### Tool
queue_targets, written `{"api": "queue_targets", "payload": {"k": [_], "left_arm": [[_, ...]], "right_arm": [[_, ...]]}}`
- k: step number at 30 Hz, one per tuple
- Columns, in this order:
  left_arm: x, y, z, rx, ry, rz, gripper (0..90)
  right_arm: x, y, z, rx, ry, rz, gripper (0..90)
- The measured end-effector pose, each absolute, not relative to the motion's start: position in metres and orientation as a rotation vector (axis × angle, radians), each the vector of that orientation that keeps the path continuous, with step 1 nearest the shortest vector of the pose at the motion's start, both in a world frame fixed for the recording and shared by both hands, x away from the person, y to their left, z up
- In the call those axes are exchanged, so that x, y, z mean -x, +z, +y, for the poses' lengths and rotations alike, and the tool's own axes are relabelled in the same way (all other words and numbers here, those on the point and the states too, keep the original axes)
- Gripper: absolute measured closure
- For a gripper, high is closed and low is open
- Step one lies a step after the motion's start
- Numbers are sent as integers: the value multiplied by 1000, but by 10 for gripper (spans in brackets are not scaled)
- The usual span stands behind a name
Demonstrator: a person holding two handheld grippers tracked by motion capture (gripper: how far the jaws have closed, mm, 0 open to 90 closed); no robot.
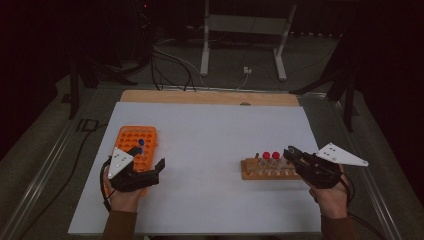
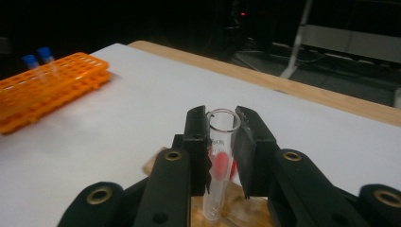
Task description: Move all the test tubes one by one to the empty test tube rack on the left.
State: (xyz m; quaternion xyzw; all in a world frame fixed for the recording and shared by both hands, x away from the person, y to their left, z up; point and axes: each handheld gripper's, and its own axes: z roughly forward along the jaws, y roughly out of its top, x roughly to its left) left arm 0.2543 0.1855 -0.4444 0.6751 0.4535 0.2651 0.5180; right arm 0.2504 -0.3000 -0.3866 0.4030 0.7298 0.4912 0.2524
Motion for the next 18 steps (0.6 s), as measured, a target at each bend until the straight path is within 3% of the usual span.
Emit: {"api": "queue_targets", "payload": {"k": [18], "left_arm": [[-266, -432, 103, -1699, 492, 898, 17]], "right_arm": [[-253, -399, -256, -1028, 1446, 2105, 759]]}}
